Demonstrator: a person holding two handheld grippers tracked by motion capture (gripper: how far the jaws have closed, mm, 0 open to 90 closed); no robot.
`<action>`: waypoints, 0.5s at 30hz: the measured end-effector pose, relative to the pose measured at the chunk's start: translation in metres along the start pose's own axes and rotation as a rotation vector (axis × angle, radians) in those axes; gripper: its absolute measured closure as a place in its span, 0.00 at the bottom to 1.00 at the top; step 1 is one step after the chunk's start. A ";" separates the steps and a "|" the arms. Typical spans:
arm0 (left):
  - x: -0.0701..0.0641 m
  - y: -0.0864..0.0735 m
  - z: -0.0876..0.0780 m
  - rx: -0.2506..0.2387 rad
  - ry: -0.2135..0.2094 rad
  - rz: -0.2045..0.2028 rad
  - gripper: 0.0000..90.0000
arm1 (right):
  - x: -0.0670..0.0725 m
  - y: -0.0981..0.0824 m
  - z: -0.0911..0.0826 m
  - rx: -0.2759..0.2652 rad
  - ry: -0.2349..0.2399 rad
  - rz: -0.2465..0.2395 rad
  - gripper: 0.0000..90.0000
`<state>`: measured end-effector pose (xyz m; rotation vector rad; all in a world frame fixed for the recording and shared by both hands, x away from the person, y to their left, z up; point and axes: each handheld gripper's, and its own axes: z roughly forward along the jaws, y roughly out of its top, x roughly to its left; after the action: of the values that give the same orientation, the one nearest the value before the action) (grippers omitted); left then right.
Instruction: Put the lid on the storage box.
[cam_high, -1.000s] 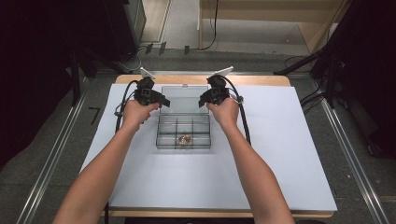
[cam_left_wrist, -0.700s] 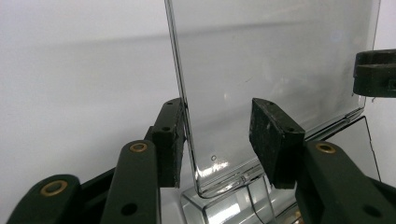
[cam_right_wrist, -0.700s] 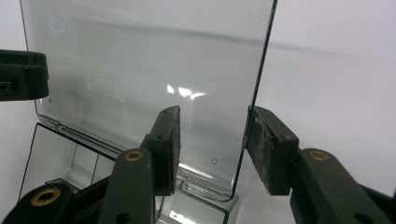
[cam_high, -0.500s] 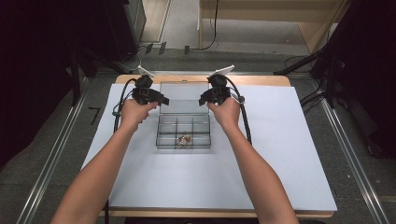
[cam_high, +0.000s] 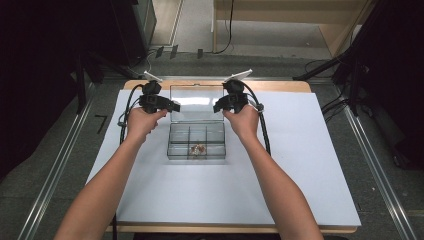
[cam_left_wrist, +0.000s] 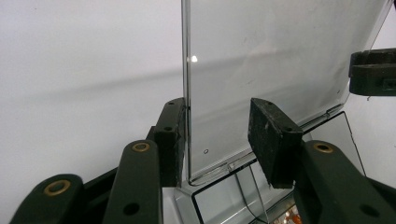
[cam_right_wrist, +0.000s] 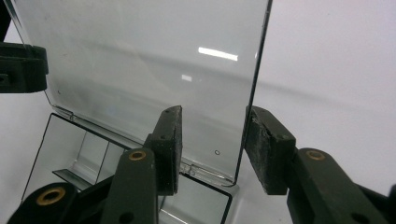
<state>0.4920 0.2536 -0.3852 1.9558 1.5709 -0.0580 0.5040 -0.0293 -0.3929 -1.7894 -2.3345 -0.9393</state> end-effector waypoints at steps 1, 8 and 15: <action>-0.001 0.000 -0.001 -0.003 0.001 0.001 0.64 | 0.000 0.000 0.000 -0.001 -0.001 -0.006 0.66; -0.004 -0.004 -0.005 -0.019 0.006 0.035 0.65 | 0.004 -0.003 -0.005 -0.018 -0.004 -0.036 0.66; -0.008 -0.007 -0.010 -0.030 -0.001 0.057 0.66 | 0.004 -0.009 -0.010 -0.041 0.007 -0.058 0.68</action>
<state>0.4800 0.2525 -0.3771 1.9752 1.5059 -0.0115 0.4915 -0.0319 -0.3870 -1.7377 -2.3924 -1.0064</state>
